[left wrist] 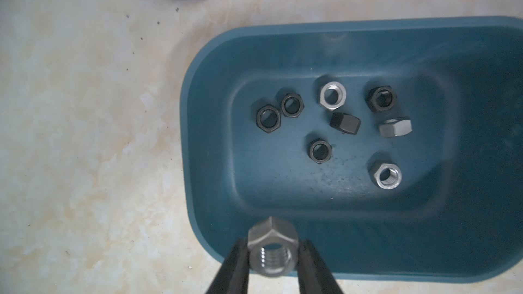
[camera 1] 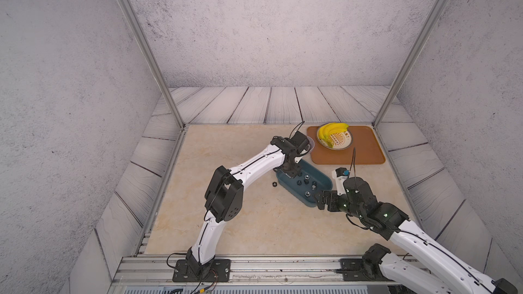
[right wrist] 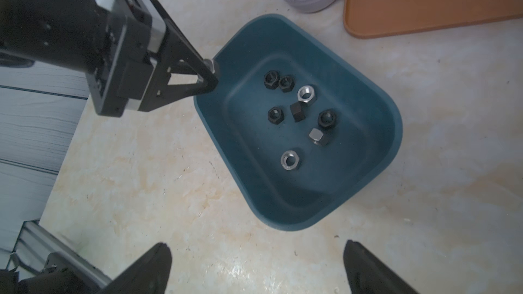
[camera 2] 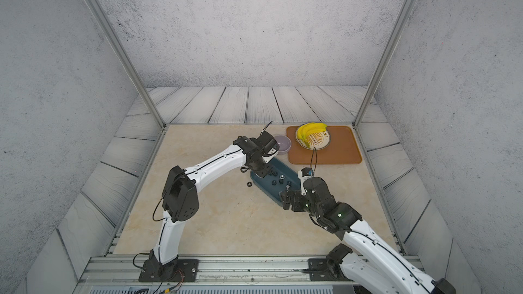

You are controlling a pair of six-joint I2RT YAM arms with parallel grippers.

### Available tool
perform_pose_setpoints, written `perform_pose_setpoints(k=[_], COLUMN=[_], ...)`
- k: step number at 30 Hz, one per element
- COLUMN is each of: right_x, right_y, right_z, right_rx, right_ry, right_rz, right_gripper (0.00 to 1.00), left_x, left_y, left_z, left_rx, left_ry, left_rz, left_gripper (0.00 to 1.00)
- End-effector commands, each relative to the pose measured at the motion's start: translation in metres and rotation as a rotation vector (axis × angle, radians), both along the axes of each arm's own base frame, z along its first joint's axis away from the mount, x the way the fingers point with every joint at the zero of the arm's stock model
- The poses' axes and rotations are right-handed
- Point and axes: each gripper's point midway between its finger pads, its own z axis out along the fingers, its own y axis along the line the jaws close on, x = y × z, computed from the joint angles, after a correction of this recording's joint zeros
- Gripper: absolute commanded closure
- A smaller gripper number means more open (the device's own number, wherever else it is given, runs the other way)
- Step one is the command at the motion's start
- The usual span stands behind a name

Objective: Put the nuts on the desktop into the storage box
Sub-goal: Place the nut in the storage box.

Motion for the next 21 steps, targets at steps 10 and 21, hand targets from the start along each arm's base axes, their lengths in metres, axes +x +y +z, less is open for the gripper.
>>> perform_pose_setpoints(k=[10,21], right_x=[0.027,0.023], right_y=[-0.011,-0.012], right_z=[0.014,0.008], right_rx=[-0.061,-0.070], right_ry=[-0.277,-0.247], right_rz=[-0.032,-0.027], right_gripper=[0.01,0.01], left_x=[0.017,0.041], left_y=[-0.009,-0.007], left_z=[-0.036,-0.071], left_rx=[0.012,0.031], left_ry=[0.017,0.002], left_rz=[-0.032,0.017], left_gripper=[0.68,0.68])
